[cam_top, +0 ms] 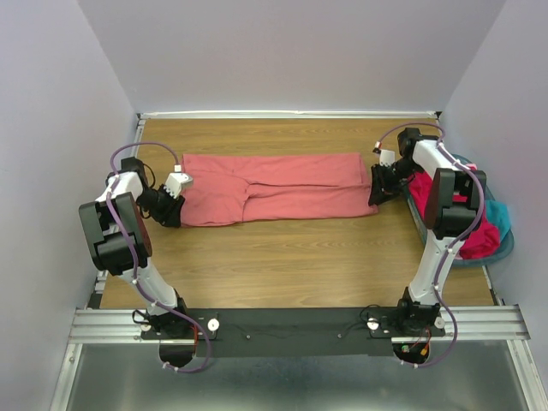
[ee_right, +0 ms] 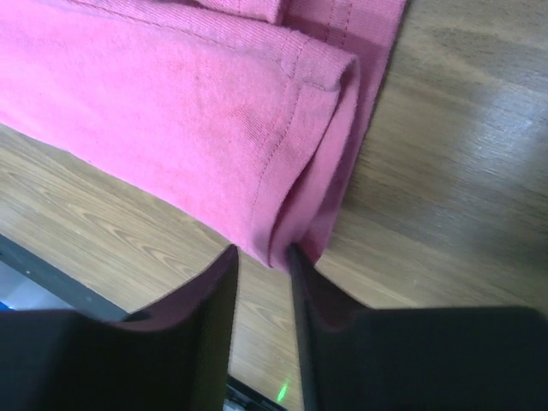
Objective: Fold and stack the t-shirts
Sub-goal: Fold the other side of the tshirt into a rectangle
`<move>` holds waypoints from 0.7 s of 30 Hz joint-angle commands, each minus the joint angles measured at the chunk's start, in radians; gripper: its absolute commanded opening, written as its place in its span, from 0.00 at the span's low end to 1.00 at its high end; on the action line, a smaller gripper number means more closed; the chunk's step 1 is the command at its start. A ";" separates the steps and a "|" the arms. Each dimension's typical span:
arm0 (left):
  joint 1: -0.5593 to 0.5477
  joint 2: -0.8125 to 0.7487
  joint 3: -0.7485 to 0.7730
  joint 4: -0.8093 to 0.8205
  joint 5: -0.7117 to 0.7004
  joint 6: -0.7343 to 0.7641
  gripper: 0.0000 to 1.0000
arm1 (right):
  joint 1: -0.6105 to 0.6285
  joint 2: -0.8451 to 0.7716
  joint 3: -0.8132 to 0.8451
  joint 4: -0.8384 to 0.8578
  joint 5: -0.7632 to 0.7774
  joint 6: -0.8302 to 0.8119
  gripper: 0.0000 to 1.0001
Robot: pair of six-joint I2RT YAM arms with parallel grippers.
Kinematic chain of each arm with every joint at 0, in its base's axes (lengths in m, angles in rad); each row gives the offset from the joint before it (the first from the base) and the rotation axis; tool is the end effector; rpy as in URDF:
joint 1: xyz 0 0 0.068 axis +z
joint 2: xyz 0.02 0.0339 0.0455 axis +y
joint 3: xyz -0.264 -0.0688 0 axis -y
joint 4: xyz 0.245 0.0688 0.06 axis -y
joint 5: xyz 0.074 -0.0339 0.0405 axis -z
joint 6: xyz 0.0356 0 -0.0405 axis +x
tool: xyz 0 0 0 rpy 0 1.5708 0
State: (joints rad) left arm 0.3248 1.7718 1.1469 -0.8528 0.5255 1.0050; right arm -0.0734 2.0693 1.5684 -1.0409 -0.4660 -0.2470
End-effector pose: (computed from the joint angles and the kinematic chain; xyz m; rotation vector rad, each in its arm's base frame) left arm 0.3054 0.0840 0.1732 0.9336 2.5370 -0.4945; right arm 0.3931 -0.0129 0.1746 -0.2669 2.9494 0.6869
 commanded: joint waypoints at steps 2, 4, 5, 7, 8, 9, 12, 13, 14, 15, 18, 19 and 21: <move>-0.007 0.009 0.004 0.001 0.059 0.010 0.48 | -0.005 0.008 0.001 0.002 -0.019 0.012 0.27; -0.007 0.011 0.008 -0.014 0.062 0.018 0.45 | -0.005 0.002 -0.004 0.001 -0.019 0.011 0.22; -0.007 0.011 0.008 -0.018 0.064 0.024 0.42 | -0.005 -0.005 -0.007 0.001 -0.016 0.011 0.19; -0.006 0.005 0.007 -0.025 0.062 0.027 0.40 | -0.005 -0.011 -0.013 -0.001 -0.013 0.008 0.15; -0.007 0.003 0.008 -0.023 0.061 0.029 0.36 | -0.005 -0.015 -0.018 -0.001 -0.007 0.006 0.12; -0.006 0.002 0.010 -0.026 0.062 0.032 0.34 | -0.005 -0.017 -0.021 -0.002 -0.003 0.003 0.11; -0.006 -0.006 0.013 -0.025 0.059 0.027 0.24 | -0.005 -0.026 -0.027 -0.002 0.013 -0.006 0.03; -0.007 -0.008 0.014 -0.028 0.059 0.029 0.21 | -0.005 -0.029 -0.028 -0.002 0.018 -0.009 0.00; -0.006 -0.009 0.017 -0.028 0.054 0.029 0.14 | -0.005 -0.031 -0.031 -0.004 0.030 -0.011 0.01; -0.006 -0.011 0.020 -0.029 0.051 0.027 0.10 | -0.005 -0.037 -0.033 -0.004 0.038 -0.017 0.01; 0.002 -0.020 0.030 -0.038 0.031 0.027 0.00 | -0.008 -0.060 -0.042 -0.008 0.072 -0.031 0.01; 0.008 -0.028 0.036 -0.041 0.021 0.027 0.00 | -0.011 -0.070 -0.047 -0.010 0.090 -0.035 0.01; 0.014 -0.032 0.042 -0.052 0.008 0.033 0.00 | -0.017 -0.083 -0.065 -0.011 0.110 -0.054 0.01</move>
State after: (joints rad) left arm 0.3271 1.7714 1.1557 -0.8738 0.5426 1.0248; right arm -0.0742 2.0472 1.5307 -1.0416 -0.4221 -0.2619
